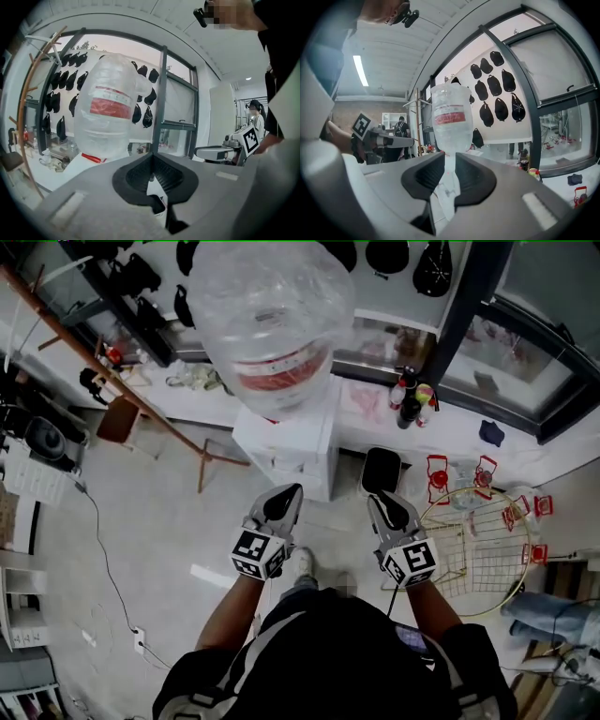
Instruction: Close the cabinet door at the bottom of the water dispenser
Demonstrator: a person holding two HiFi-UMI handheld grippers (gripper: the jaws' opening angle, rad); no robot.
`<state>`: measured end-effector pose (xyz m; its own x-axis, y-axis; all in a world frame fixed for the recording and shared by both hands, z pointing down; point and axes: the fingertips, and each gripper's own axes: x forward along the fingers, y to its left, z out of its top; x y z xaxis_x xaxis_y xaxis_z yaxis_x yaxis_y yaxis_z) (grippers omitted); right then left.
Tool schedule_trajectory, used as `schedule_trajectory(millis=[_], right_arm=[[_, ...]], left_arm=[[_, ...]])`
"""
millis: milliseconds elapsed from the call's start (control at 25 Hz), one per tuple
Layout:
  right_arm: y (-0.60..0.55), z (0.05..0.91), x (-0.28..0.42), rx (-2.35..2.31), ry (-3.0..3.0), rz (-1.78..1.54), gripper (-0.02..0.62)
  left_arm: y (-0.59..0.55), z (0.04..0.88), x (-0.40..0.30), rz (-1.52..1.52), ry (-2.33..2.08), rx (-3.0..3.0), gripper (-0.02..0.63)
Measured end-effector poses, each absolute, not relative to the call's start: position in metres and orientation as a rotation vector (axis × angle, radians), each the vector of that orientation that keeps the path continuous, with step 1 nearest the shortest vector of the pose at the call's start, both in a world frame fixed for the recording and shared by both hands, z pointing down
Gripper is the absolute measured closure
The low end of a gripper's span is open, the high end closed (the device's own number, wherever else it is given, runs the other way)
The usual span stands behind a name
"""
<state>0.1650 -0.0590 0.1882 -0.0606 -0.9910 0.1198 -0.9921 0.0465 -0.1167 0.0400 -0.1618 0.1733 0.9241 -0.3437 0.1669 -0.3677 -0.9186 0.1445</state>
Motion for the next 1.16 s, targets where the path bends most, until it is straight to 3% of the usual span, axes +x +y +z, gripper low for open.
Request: schedule_trajectory(millis=[240, 1160], right_arm=[[-0.074, 0.172, 0.153, 2.103, -2.322, 0.24, 0.591], [-0.112, 0.155, 0.124, 1.93, -2.454, 0.164, 0.591]], left_arm=[[-0.172, 0.153, 0.015, 0.139, -0.61, 2.9, 0.598], [-0.187, 0.147, -0.001, 0.094, -0.684, 2.894, 0.598]])
